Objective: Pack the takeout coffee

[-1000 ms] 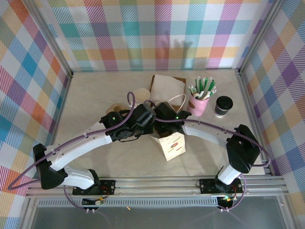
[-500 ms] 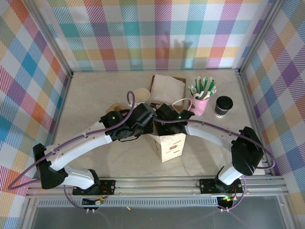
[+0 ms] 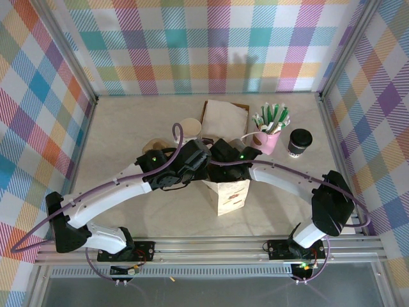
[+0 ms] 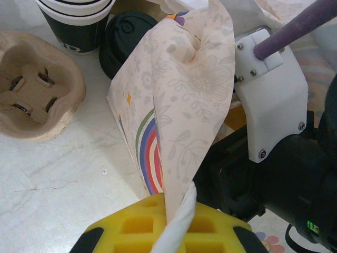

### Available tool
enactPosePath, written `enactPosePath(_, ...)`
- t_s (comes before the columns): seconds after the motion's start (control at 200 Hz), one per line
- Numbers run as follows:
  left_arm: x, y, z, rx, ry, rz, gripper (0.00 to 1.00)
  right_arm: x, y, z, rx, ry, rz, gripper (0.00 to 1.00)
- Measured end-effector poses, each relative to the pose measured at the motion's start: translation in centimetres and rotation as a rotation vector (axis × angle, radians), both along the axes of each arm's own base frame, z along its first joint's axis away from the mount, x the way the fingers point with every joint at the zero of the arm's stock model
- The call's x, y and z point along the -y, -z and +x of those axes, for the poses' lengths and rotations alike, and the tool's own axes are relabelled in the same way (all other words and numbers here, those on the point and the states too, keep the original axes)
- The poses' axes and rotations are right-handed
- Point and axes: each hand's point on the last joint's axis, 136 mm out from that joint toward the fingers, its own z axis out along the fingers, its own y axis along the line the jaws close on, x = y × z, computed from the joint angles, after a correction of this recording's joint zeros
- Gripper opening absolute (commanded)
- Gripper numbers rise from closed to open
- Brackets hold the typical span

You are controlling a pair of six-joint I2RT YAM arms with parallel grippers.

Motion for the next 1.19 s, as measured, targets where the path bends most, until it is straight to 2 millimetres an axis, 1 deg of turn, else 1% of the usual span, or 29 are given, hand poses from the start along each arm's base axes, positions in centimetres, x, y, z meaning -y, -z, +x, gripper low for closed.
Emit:
enactPosePath(0.235,-0.2,0.1,0.1,0.004,-0.010,0.009,0.00,-1.0,1.2,1.2,0.020,0.017,0.006,0.82)
enactPosePath(0.355,-0.2,0.1,0.2,0.005,-0.015,0.006,0.00,-1.6,2.1,1.7,0.020,0.023,0.011,0.79)
enactPosePath(0.56,-0.3,0.0,0.3,0.010,-0.021,0.010,0.00,-1.9,2.5,1.9,0.032,0.019,0.029,0.56)
enactPosePath(0.625,-0.4,-0.1,0.2,0.010,-0.024,0.007,0.00,-2.0,2.4,2.0,0.033,0.011,0.032,0.51)
enactPosePath(0.725,-0.6,-0.2,0.1,0.007,-0.030,0.004,0.00,-2.1,2.2,1.8,0.030,-0.002,0.040,0.44)
enactPosePath(0.82,-0.9,-0.4,-0.2,0.006,-0.030,0.003,0.00,-2.1,2.0,1.5,0.019,-0.015,0.045,0.42)
enactPosePath(0.92,-1.1,-0.8,-0.5,0.008,-0.022,-0.010,0.00,-1.4,2.0,0.8,-0.016,-0.017,0.029,0.41)
enactPosePath(1.195,-0.8,-1.0,-1.0,0.000,-0.005,-0.022,0.00,0.2,0.6,-0.9,-0.049,-0.036,0.001,0.35)
